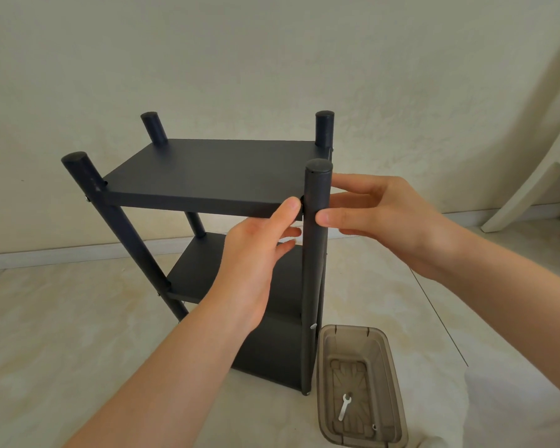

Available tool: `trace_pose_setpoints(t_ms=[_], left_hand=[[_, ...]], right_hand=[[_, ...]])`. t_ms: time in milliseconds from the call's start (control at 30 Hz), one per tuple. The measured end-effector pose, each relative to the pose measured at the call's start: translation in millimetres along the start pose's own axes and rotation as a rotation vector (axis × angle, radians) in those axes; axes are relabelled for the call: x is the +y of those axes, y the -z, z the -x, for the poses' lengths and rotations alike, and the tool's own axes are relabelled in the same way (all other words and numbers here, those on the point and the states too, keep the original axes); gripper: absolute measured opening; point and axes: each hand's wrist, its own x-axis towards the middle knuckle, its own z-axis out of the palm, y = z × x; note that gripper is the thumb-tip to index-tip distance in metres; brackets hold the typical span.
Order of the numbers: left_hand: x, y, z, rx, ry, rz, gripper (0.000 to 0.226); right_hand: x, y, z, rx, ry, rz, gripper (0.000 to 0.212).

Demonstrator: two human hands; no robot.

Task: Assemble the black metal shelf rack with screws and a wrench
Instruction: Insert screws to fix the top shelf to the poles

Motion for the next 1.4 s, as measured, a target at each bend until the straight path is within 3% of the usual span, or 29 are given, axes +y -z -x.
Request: trace_pose_setpoints(t_ms=[133,267,333,367,500,567,733,867,1000,1267,1400], left_hand=[[12.5,5.4,7.5,0.075,-0.067,-0.290,0.028],[21.6,15.7,16.0,0.347,-0.708,-0.956,0.046],[27.5,19.1,12.9,0.328,-0.934,-0.965,0.037],[29.4,20.1,9.9,0.273,-0.962,-0.948,0.031],[30.7,16.0,3.2,-0.009,-0.773,-1.015,0.047],[30.1,10.4,4.4,-0.064,-0.773,-0.980,0.048],[27.9,1.1,3.2,0.017,-0.798,-0.895,0.029],[26.3,-0.6,1.4,0.034,-0.800,-0.886,0.023],[25.4,-0.6,-1.2,0.031,-0.829,-0.896,0.023],[22.9,1.5,-4.3,0.044,-0.828,-1.007,0.027],[18.6,2.6,-4.2,0.043,-0.861,-1.146,0.045]], right_hand=[[-4.3,0.9,0.0,0.031,-0.009,0.028,0.039],[-3.6,2.0,-1.6,0.043,-0.016,0.046,0.033],[-3.7,4.4,-3.4,0.023,-0.019,0.046,0.031],[-3.7,5.6,-4.3,0.019,-0.021,0.043,0.029],[-2.8,5.9,-7.2,0.024,-0.005,0.052,0.035],[-2.7,5.9,-8.4,0.032,0.003,0.047,0.041],[-0.1,14.5,-8.5,-0.093,-0.055,-0.015,0.045],[4.4,6.1,-16.2,-0.011,-0.192,-0.162,0.042],[0.6,-3.2,-26.0,-0.106,-0.252,-0.108,0.047],[-1.5,2.6,-30.4,-0.119,-0.257,-0.149,0.036],[3.1,5.7,-32.0,-0.107,-0.247,-0.148,0.038]])
